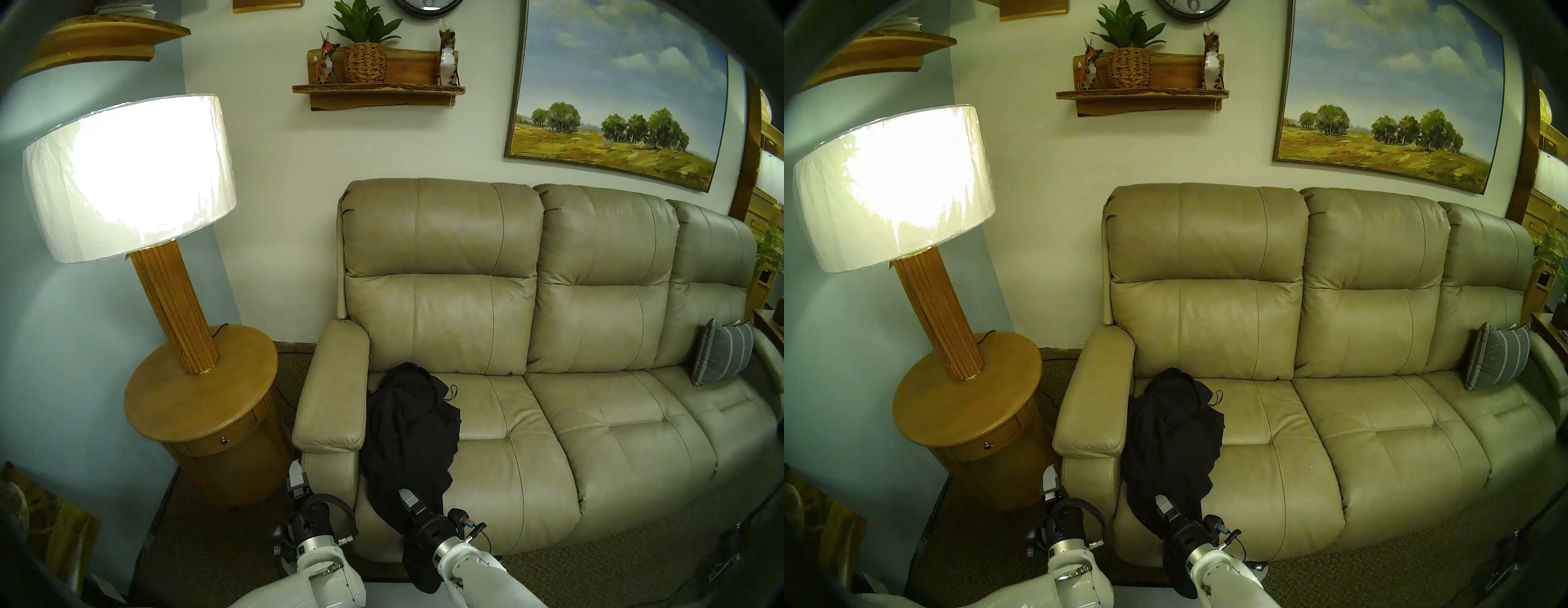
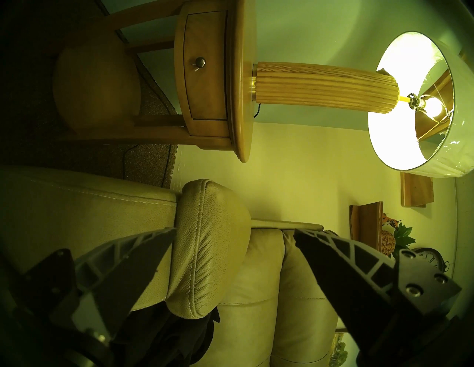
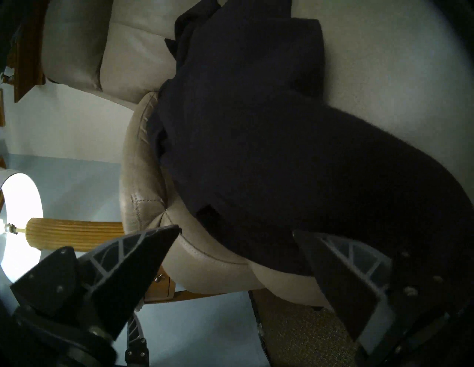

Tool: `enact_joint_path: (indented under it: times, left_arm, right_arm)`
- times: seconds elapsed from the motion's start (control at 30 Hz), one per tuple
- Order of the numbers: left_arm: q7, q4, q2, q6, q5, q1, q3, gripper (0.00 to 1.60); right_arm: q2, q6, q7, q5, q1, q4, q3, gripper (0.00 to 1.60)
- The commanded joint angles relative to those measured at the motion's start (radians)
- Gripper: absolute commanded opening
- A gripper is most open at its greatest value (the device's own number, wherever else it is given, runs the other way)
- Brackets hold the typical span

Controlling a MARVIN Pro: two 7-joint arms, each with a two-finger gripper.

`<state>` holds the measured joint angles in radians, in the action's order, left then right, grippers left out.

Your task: Drape jacket on sofa arm

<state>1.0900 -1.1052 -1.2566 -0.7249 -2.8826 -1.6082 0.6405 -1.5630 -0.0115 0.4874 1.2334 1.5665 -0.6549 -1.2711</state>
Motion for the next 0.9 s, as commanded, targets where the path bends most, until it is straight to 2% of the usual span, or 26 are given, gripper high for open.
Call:
enact_joint_path:
  times: [0.0, 0.57, 0.6, 0.63, 0.7, 0.77, 0.8, 0.83, 0.87]
  left_arm:
    - [0.005, -0.005, -0.002, 0.000, 0.003, 0.001, 0.002, 1.60]
    - [0.002, -0.005, -0.001, 0.000, 0.003, 0.003, 0.000, 1.60]
    - [0.002, -0.005, -0.001, 0.000, 0.003, 0.003, 0.000, 1.60]
    - [0.002, -0.005, -0.001, 0.000, 0.003, 0.003, 0.000, 1.60]
    - [0.002, -0.005, -0.001, 0.000, 0.003, 0.003, 0.000, 1.60]
    - [0.003, -0.005, -0.001, 0.000, 0.003, 0.002, 0.000, 1.60]
    - [0.003, -0.005, -0.001, 0.000, 0.003, 0.002, 0.000, 1.60]
    - [0.003, -0.006, -0.001, 0.000, 0.003, 0.002, 0.000, 1.60]
    - [0.003, -0.005, -0.001, 0.000, 0.003, 0.002, 0.000, 1.60]
  right_arm:
    - [-0.037, 0.051, -0.033, 0.066, -0.109, 0.036, 0.027, 1.60]
    - [-0.082, 0.097, -0.135, 0.257, -0.240, 0.189, 0.107, 1.60]
    - [-0.084, 0.096, -0.139, 0.273, -0.246, 0.198, 0.113, 1.52]
    - [-0.085, 0.099, -0.141, 0.282, -0.249, 0.204, 0.118, 1.01]
    - [-0.086, 0.108, -0.129, 0.302, -0.251, 0.216, 0.144, 0.56]
    - [-0.079, 0.118, -0.091, 0.311, -0.238, 0.215, 0.186, 0.29]
    - [-0.073, 0.116, -0.063, 0.319, -0.224, 0.208, 0.206, 0.25]
    - [-0.067, 0.118, -0.040, 0.329, -0.212, 0.199, 0.225, 0.00]
    - [-0.058, 0.120, -0.037, 0.320, -0.196, 0.172, 0.247, 0.00]
